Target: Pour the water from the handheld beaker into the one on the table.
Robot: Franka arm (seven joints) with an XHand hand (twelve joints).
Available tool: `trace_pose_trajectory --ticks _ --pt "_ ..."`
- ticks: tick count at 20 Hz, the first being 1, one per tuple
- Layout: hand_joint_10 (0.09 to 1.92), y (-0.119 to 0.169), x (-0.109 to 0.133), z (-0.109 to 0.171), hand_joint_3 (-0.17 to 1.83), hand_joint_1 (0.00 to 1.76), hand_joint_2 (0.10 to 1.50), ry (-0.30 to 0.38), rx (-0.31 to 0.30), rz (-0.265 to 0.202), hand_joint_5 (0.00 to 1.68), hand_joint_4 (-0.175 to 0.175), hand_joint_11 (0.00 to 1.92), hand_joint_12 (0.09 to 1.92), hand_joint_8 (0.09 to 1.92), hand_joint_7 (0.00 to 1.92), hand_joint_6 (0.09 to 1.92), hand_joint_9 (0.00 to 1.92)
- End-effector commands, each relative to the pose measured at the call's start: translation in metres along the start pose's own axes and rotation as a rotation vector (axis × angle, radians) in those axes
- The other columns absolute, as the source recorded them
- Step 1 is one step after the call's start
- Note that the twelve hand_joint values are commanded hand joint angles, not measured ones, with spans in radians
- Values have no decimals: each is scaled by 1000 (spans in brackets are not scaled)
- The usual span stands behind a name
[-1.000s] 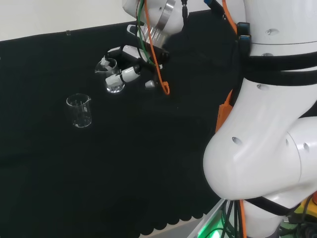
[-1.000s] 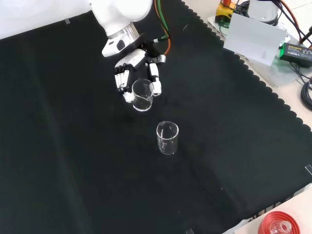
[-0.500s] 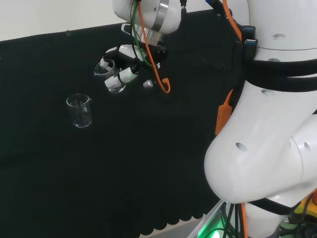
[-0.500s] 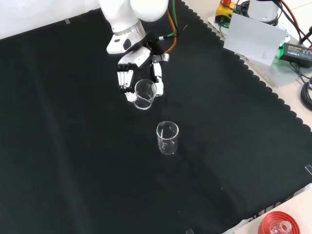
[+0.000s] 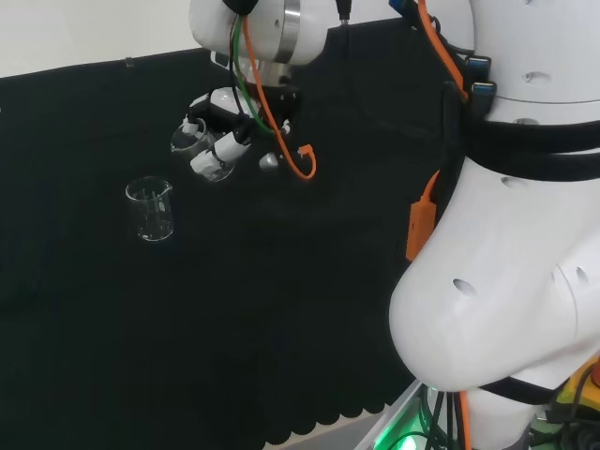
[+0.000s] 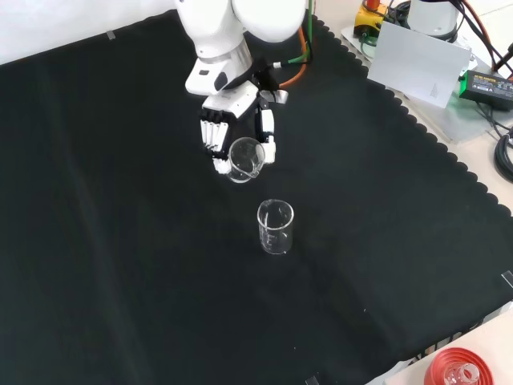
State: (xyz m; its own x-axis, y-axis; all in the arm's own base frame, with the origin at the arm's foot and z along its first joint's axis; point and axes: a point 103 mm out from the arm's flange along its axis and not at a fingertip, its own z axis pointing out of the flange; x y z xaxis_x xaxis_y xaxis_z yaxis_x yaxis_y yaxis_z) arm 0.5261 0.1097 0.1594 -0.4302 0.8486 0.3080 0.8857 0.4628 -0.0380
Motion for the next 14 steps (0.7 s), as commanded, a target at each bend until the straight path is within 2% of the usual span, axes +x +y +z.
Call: trace_pose_trajectory --ticks 1,9,14 --pt "882 6 18 4 -175 1297 1063 -60 31 -8 1158 -89 1093 881 394 1432 698 1371" --pt "888 10 27 5 -175 1298 1063 -136 61 2 1157 -94 1101 877 405 1429 695 1377" --pt "893 11 31 5 -175 1298 1063 -195 85 -10 1156 -95 1102 872 412 1426 696 1380"
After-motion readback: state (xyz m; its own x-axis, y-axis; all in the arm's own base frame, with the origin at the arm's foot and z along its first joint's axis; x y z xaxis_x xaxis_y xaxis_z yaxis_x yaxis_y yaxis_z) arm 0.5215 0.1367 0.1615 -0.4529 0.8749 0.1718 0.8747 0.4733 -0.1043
